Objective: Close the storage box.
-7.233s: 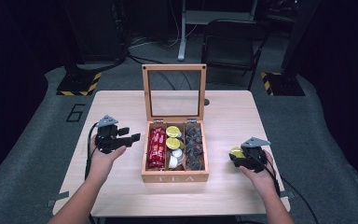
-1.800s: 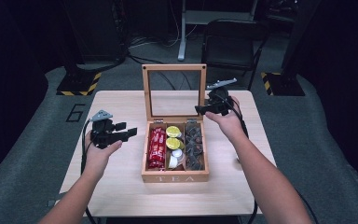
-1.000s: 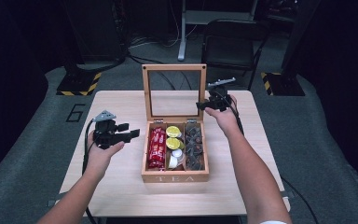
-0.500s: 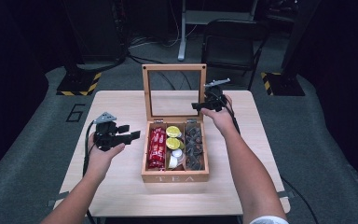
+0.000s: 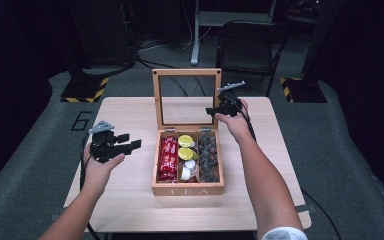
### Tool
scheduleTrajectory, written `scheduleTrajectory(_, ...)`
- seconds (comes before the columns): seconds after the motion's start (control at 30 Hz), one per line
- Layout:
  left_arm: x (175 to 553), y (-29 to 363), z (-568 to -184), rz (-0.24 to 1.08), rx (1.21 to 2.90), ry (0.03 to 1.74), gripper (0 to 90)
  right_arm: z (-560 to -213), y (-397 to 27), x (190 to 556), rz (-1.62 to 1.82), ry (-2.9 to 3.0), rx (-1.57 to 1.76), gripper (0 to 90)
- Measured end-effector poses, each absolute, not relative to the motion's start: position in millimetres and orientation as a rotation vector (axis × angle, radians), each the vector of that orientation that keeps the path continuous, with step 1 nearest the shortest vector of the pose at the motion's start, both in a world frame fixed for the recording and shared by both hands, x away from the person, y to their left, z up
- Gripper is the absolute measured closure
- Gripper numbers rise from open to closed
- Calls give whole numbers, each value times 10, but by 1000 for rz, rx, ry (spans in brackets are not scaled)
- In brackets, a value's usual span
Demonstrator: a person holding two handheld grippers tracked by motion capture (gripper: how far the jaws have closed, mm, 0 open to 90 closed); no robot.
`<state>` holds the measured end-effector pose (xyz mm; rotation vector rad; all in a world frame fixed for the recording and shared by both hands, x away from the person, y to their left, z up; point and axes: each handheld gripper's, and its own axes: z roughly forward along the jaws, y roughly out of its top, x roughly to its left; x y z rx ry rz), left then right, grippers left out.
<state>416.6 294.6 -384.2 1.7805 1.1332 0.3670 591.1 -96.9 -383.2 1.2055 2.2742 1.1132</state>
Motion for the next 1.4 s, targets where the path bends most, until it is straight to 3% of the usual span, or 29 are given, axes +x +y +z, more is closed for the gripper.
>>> scheduleTrajectory(0.3, 4169, 2949, -3852, 367, 1784, 1126, 380, -3811, -1006, 5940, 1091, 2241, 1276, 572)
scheduleTrajectory(0.7, 4157, 2957, -3854, 367, 1779, 1136, 380, -3822, -1021, 5960, 1108, 2246, 1292, 573)
scheduleTrajectory(1.1, 4155, 2950, -3879, 360, 1781, 1139, 380, -3854, -994, 5987, 1126, 2240, 1304, 517)
scheduleTrajectory(1.4, 4163, 2945, -3870, 359, 1788, 1140, 380, -3830, -1012, 5969, 1108, 2252, 1283, 562)
